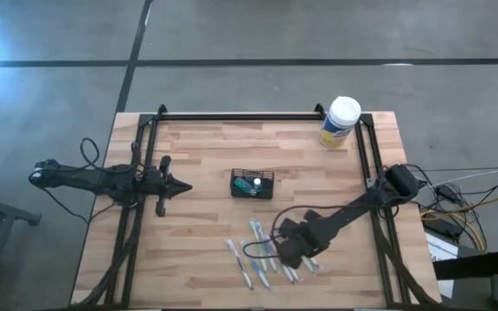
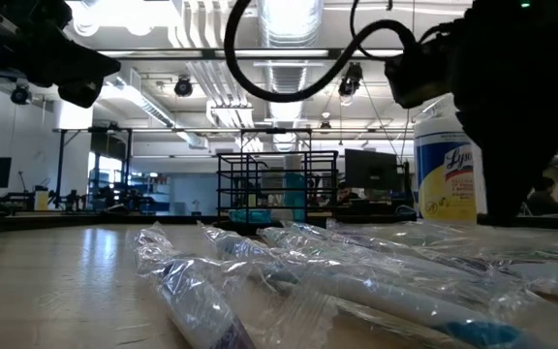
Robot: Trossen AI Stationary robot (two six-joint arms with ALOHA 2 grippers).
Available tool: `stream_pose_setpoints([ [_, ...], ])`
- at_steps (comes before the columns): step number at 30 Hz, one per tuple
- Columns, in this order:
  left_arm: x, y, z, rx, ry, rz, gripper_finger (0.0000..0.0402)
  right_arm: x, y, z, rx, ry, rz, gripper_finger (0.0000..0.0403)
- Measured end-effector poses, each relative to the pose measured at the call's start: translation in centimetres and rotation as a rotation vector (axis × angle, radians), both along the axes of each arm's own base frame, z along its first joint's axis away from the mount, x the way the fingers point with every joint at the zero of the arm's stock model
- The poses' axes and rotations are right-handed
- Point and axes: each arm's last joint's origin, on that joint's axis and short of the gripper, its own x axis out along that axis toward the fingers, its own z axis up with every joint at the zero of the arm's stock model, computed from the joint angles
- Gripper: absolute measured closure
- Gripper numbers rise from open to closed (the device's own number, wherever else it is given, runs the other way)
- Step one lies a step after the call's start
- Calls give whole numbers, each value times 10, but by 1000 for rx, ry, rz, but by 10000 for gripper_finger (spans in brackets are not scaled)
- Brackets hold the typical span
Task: Pick & Place toothbrushing station
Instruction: Put the right blue toothbrush into the black wire organizer
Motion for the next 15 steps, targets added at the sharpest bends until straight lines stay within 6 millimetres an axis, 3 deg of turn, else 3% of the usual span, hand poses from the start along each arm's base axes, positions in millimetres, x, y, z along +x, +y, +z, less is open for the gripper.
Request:
stream_pose_setpoints([
  [15, 0, 0, -1, 1, 5, 0, 390, -15, -7, -27, 64, 19, 4, 266],
])
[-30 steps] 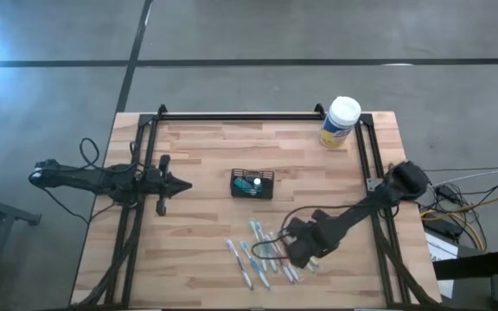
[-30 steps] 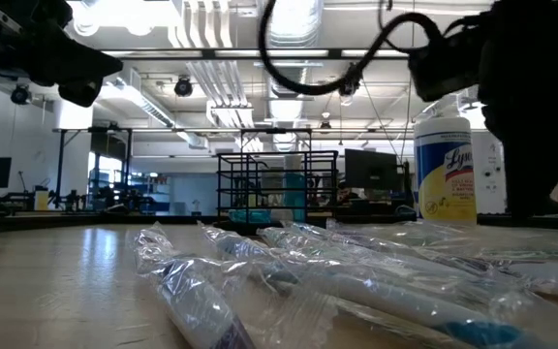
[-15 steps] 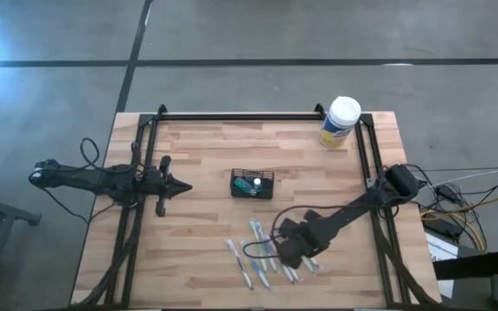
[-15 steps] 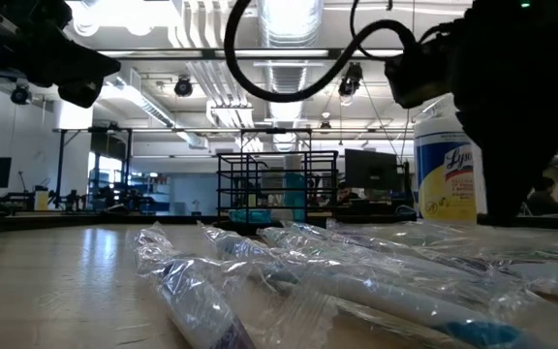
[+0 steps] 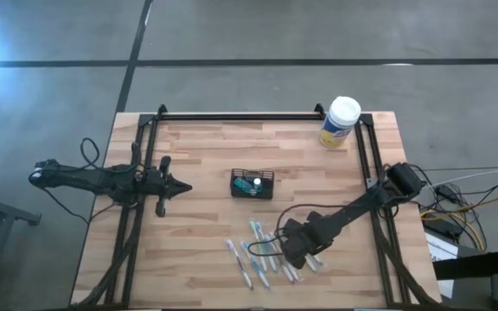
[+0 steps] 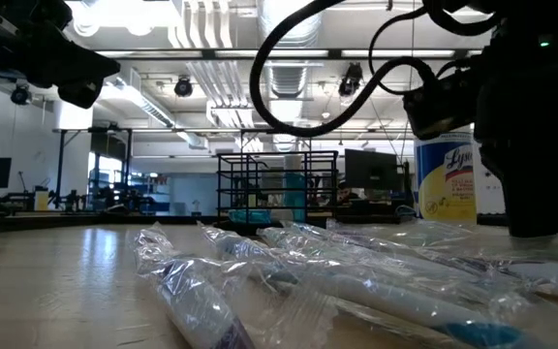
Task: Pick & Place toothbrushing station
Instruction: Put the right blue toothbrush into the black wire organizer
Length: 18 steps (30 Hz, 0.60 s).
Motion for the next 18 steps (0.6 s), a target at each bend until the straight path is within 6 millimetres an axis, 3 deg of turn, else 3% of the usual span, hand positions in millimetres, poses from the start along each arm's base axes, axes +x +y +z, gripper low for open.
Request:
stream_pose_setpoints([
  [8, 0, 0, -1, 1, 6, 0, 390, -6, -4, -6, 11, 7, 49, 284],
  [15, 0, 0, 0, 0, -4, 0, 390, -9, -7, 14, -54, -44, 124, 378],
  [18, 0, 0, 1, -1, -8, 0, 390, -10, -8, 30, -65, -115, 132, 381],
])
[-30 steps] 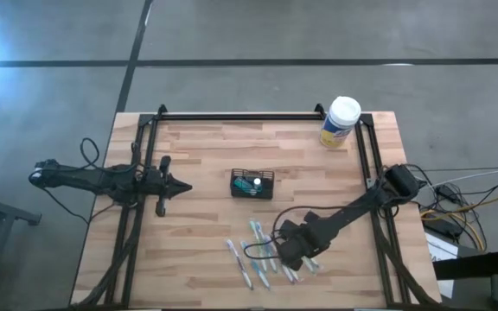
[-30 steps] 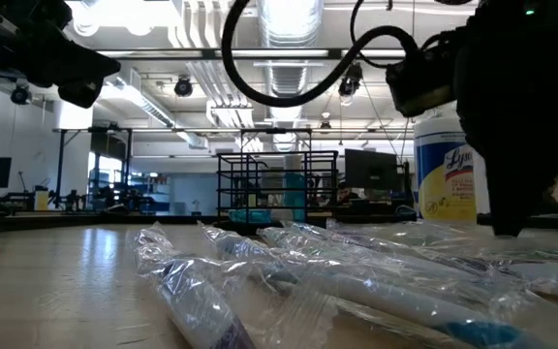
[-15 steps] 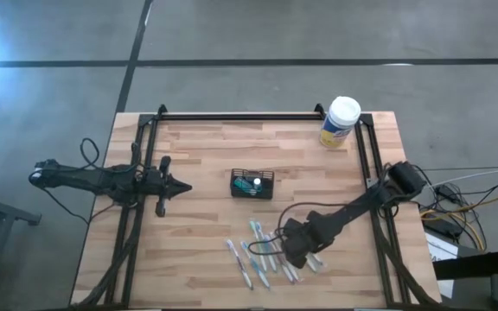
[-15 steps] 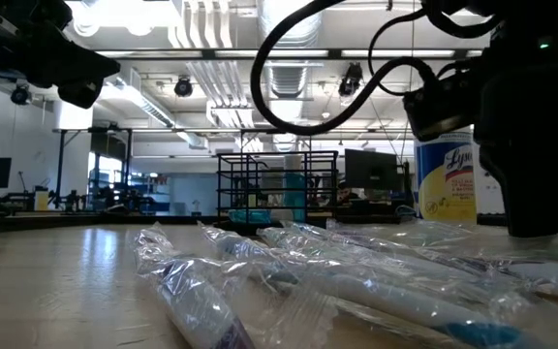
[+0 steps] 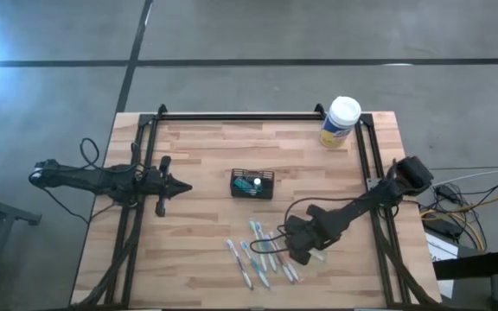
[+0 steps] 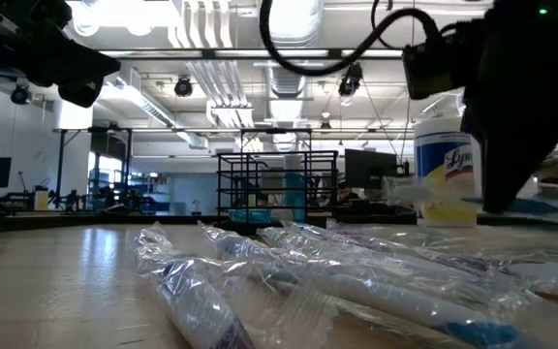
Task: Pick & Place toothbrushing station
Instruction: Put the right blue toothbrush into the black wire organizer
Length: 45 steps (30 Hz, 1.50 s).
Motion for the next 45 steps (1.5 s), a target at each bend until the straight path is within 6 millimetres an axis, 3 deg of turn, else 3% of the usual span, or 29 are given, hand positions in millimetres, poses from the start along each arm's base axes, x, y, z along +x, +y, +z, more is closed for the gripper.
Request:
stream_pose_setpoints([
  [6, 0, 0, 0, 1, 2, 0, 390, -7, -4, 26, -20, -111, 11, 378],
  [10, 0, 0, 0, 1, 3, 0, 390, -15, -3, 49, -131, -257, 52, 379],
  [17, 0, 0, 0, 1, 3, 0, 390, -43, -5, 101, -177, -639, 235, 379],
  [22, 0, 0, 0, 1, 4, 0, 390, -71, -25, 128, -212, -951, 363, 379],
  [25, 0, 0, 0, 4, 4, -1, 390, -88, -46, 125, -248, -1102, 352, 379],
  [32, 0, 0, -1, 15, 9, -3, 390, -127, -87, 88, -194, -1362, 268, 380],
  [38, 0, 0, -1, 17, 9, -3, 390, -148, -99, 63, -199, -1462, 256, 380],
  [45, 0, 0, -1, 16, 8, -2, 390, -155, -102, 47, -230, -1445, 280, 380],
])
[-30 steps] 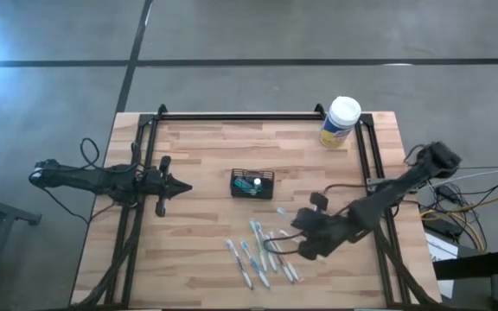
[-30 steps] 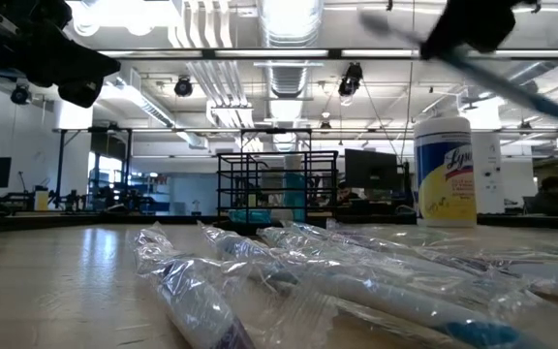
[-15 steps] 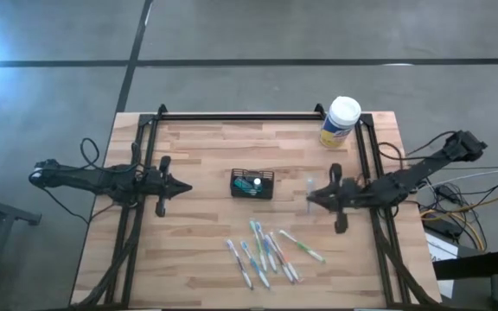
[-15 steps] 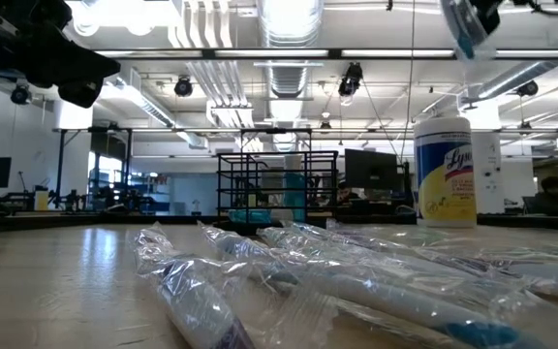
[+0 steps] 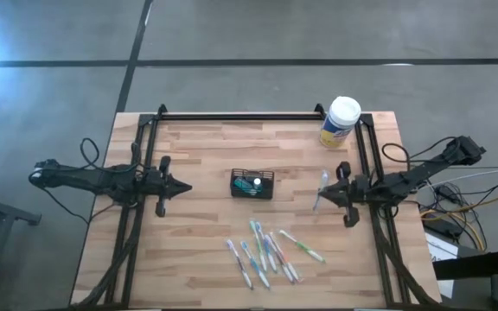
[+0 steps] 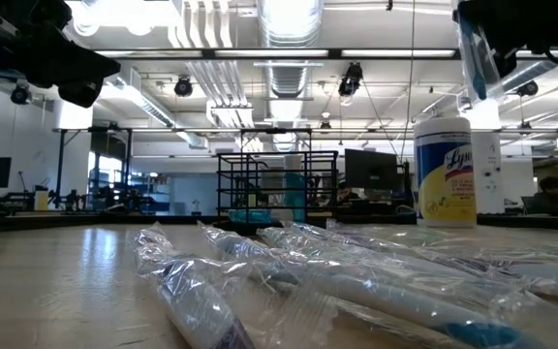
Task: Pick & Place toothbrushing station
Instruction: Put the right blue toothbrush into the black wire organizer
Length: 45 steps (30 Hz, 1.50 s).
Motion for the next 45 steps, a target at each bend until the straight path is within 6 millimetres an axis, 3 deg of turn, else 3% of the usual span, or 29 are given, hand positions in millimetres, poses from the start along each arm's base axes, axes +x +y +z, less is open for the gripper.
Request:
stream_pose_setpoints([
  [4, 0, 0, 0, 7, 0, -1, 390, 1, 0, 3, -58, -17, -13, 380],
  [17, 0, 0, 0, 12, 0, 1, 390, 57, 4, 93, -225, 7, -146, 380],
  [24, 0, 0, -1, 38, 10, -2, 390, 92, -13, 104, -245, 29, -91, 380],
  [33, 0, 0, -1, 51, 10, 3, 390, 136, -42, 67, -285, -23, -1, 380],
  [45, 0, 0, -3, 55, 26, 2, 390, 152, -75, 9, -244, -13, -99, 380],
])
